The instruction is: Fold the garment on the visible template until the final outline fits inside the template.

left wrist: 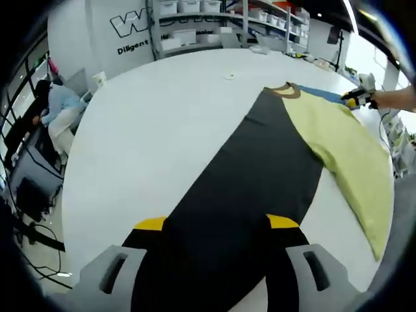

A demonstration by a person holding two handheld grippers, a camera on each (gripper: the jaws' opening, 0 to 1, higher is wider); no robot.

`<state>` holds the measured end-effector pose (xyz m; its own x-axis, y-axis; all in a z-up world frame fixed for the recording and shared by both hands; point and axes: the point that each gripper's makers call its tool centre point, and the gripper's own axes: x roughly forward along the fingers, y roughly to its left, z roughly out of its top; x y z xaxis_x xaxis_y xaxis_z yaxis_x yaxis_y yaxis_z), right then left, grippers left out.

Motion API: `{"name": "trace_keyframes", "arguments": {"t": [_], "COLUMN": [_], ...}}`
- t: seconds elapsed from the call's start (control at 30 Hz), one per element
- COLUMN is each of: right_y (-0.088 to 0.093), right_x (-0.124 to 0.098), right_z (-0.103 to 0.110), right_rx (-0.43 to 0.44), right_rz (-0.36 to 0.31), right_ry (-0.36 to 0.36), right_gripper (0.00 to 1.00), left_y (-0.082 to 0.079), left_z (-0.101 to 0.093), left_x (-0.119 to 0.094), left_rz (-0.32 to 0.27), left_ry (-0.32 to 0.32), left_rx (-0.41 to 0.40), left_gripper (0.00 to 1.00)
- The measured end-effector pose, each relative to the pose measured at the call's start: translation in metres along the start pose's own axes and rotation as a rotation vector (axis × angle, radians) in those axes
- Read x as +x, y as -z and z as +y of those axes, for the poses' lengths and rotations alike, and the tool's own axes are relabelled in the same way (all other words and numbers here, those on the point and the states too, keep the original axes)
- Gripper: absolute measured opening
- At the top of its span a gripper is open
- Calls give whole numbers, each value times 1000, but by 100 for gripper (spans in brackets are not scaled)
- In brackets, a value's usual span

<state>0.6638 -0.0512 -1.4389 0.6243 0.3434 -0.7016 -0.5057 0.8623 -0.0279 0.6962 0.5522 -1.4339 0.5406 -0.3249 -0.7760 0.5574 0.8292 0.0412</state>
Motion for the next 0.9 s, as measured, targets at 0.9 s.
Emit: {"name": "trace_keyframes", "arguments": {"t": [0.9], "right_y": [53], "right_x": [-46], "right_z": [-57], "right_rx": [109], "right_rz": [7], "right_ry": [109], "right_gripper": [23], "left_y": [28], "left_z": [26], "left_x": [-16], "left_rz": [16], "left_ry": [-22], "left_rx": [-82], "left_gripper": [70]}}
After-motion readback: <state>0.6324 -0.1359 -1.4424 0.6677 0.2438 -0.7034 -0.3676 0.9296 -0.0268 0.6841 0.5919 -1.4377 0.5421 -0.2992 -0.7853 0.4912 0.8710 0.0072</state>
